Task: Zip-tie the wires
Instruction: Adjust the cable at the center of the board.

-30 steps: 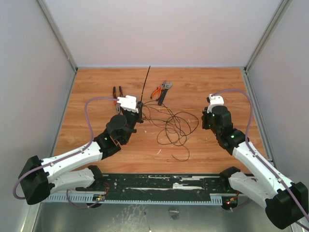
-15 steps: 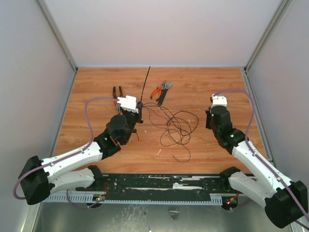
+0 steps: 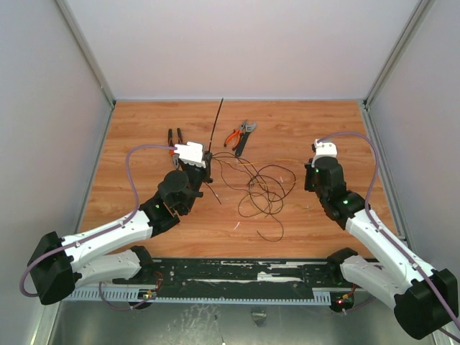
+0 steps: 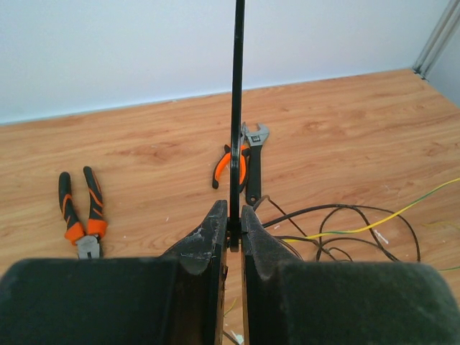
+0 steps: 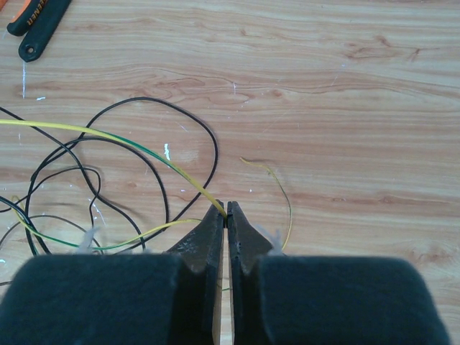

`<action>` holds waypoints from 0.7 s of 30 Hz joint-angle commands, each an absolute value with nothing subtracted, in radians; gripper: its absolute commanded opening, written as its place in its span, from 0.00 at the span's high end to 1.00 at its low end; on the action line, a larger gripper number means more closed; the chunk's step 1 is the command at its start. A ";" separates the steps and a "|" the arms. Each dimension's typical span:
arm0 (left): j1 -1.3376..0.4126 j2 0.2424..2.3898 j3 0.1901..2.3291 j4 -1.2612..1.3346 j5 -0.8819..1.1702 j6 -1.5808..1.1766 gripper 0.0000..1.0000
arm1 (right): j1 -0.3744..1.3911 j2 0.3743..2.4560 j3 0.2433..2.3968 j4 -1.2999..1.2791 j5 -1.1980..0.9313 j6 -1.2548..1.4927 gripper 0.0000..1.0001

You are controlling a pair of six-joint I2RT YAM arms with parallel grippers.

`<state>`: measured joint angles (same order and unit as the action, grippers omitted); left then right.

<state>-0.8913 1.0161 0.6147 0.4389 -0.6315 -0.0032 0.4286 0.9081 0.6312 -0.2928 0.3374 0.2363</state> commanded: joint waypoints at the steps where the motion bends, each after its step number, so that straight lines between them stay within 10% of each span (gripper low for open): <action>1: -0.881 0.997 0.607 0.467 -0.647 0.003 1.00 | 0.414 0.898 0.634 -0.265 0.320 0.247 1.00; 8: -0.881 0.963 0.601 0.469 -0.646 0.000 1.00 | 0.411 0.906 0.633 -0.247 0.236 0.225 1.00; 21: -0.881 0.968 0.618 0.461 -0.623 -0.002 1.00 | 0.411 0.976 0.666 -0.230 0.009 0.196 0.50</action>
<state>-0.8867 0.9787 0.6086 0.4385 -0.6270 -0.0040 0.4179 0.9939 0.6312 -0.2462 0.0570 0.2070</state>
